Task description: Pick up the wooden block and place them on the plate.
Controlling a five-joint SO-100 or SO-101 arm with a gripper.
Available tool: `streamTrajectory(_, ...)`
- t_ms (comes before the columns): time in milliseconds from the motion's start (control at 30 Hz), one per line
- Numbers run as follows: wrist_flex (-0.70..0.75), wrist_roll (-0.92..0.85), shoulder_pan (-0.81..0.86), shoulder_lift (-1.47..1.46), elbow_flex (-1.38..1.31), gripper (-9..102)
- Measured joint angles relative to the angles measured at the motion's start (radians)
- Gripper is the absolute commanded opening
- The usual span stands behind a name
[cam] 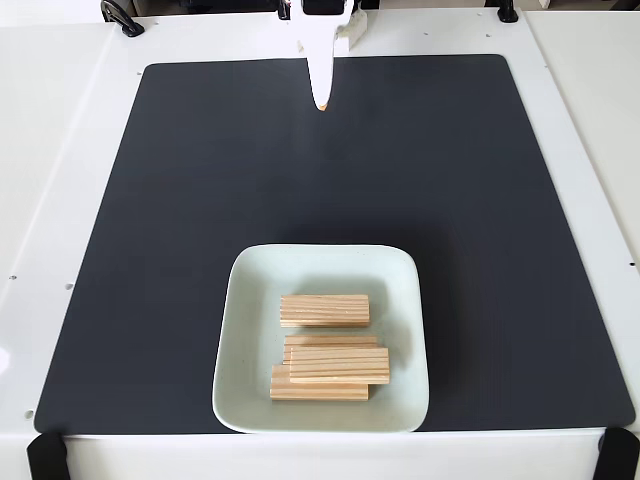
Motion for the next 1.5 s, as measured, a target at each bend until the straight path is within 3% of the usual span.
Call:
streamTrajectory(200,-0.058,0.245,0.038,0.000,0.003,-1)
streamTrajectory(1500,-0.055,0.249,0.023,0.000,0.003,-1)
